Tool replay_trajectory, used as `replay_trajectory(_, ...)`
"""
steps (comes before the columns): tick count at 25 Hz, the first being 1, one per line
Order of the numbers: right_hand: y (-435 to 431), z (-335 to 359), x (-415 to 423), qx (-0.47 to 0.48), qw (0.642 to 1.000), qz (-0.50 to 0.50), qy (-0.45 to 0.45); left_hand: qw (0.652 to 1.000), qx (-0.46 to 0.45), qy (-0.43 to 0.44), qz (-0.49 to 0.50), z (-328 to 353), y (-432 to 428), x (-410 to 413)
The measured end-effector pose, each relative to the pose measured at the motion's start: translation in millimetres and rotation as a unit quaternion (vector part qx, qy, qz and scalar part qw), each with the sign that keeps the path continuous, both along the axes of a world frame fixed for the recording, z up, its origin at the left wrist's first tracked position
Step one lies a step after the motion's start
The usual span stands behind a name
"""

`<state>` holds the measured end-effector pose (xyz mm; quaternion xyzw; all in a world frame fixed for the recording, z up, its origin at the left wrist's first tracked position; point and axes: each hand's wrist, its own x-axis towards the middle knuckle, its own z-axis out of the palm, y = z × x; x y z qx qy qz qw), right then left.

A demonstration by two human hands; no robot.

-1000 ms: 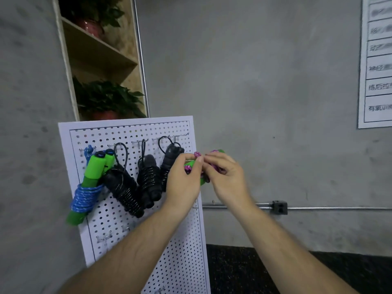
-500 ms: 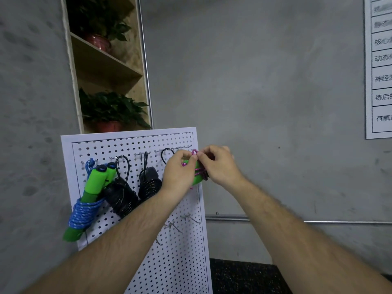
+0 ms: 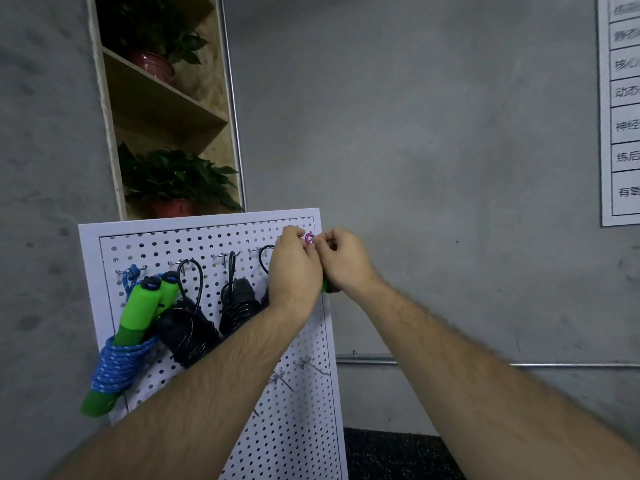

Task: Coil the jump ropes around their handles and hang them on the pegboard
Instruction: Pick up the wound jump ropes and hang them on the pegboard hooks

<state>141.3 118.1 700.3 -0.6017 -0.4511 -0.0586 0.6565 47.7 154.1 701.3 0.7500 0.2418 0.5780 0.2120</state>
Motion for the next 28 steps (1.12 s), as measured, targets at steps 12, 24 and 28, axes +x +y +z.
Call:
replay_trajectory(12,12,-4,1,0.049,0.997,0.0,0.061,0.999,0.032,0.019,0.004,-7,9,6)
replay_trajectory(24,25,-9,6,-0.004,0.996,0.015,0.088,0.99,0.066,0.119,0.026,-5,19,6)
replay_trajectory(28,21,-17,3,0.002,0.999,-0.003,0.035,0.971,0.141,0.183,0.057,-14,23,5)
